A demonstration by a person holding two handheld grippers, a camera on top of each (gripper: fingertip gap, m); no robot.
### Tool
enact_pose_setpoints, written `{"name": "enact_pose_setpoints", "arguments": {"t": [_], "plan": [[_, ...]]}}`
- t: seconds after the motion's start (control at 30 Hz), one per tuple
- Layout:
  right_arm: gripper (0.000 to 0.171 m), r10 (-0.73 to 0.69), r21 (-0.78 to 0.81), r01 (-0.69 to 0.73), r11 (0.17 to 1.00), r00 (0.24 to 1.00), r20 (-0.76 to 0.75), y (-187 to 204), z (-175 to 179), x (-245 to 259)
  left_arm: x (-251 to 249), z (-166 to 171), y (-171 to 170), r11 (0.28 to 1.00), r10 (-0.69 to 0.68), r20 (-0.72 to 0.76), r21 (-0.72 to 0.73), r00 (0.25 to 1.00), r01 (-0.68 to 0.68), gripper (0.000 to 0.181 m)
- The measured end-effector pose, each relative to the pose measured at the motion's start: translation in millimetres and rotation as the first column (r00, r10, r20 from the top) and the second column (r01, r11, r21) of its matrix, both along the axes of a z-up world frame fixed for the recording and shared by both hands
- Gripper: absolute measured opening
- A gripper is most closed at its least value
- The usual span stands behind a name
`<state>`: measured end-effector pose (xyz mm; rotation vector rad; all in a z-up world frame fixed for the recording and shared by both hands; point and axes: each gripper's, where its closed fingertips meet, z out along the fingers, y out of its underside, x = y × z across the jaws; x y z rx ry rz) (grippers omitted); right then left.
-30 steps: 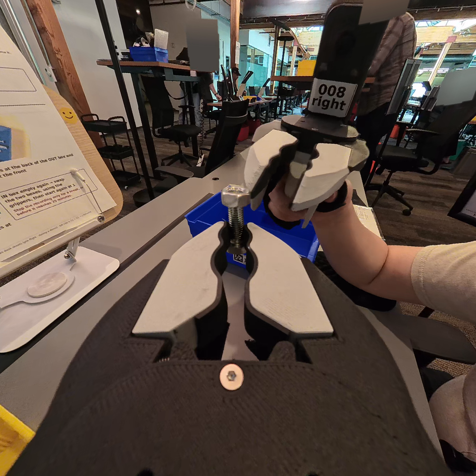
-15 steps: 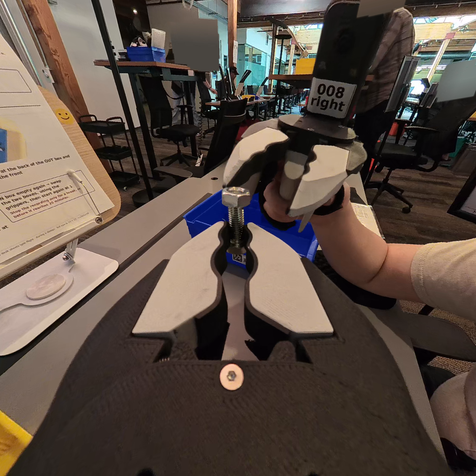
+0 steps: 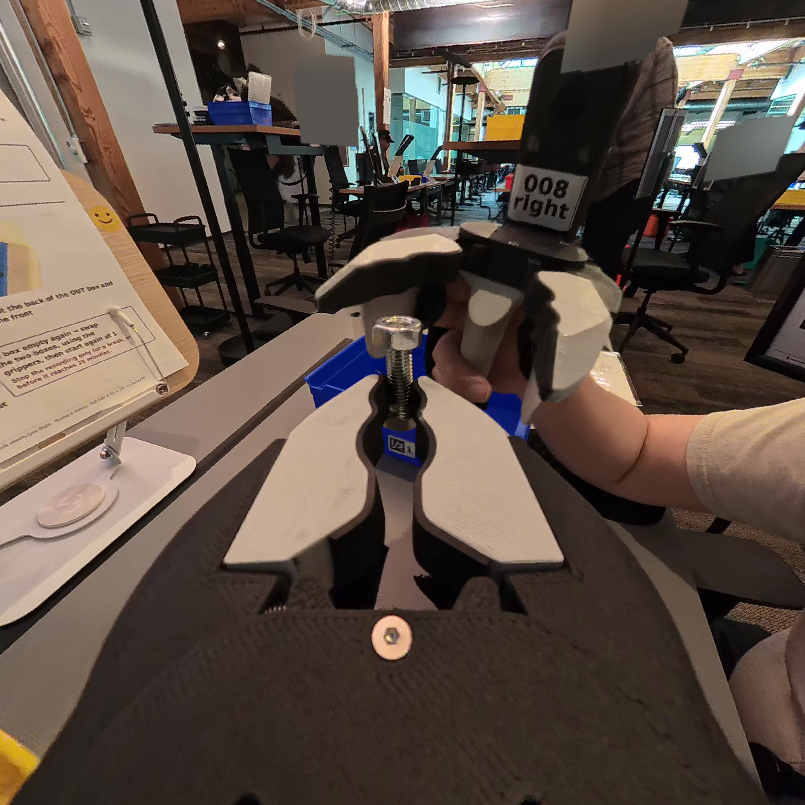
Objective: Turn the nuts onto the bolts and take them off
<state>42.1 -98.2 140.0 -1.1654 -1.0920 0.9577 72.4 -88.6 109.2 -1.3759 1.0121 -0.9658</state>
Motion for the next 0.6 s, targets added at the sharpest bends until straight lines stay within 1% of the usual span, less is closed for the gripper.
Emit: {"name": "enact_pose_setpoints", "arguments": {"t": [0.13, 0.33, 0.5, 0.6], "plan": [[0.088, 0.045, 0.04, -0.042, 0.998, 0.997, -0.058, -10, 2, -7, 4, -1, -6, 0.999, -0.033, 0.0, -0.002, 0.999, 0.033, 0.009], [0.089, 0.138, -0.006, -0.138, 0.99, 0.99, -0.042, -24, -3, -15, 6, -1, -7, 0.999, -0.036, -0.001, 0.004, 0.999, 0.036, 0.01], [0.095, 0.105, -0.008, -0.106, 0.994, 0.994, -0.025, -20, -4, -13, -1, 1, 1, 1.0, 0.01, 0.009, 0.007, 1.0, -0.01, 0.009], [0.095, 0.093, 0.004, -0.093, 0.996, 0.996, 0.005, -21, -2, -8, -11, 5, 10, 0.999, 0.054, 0.036, -0.002, 0.998, -0.054, 0.009]]}}
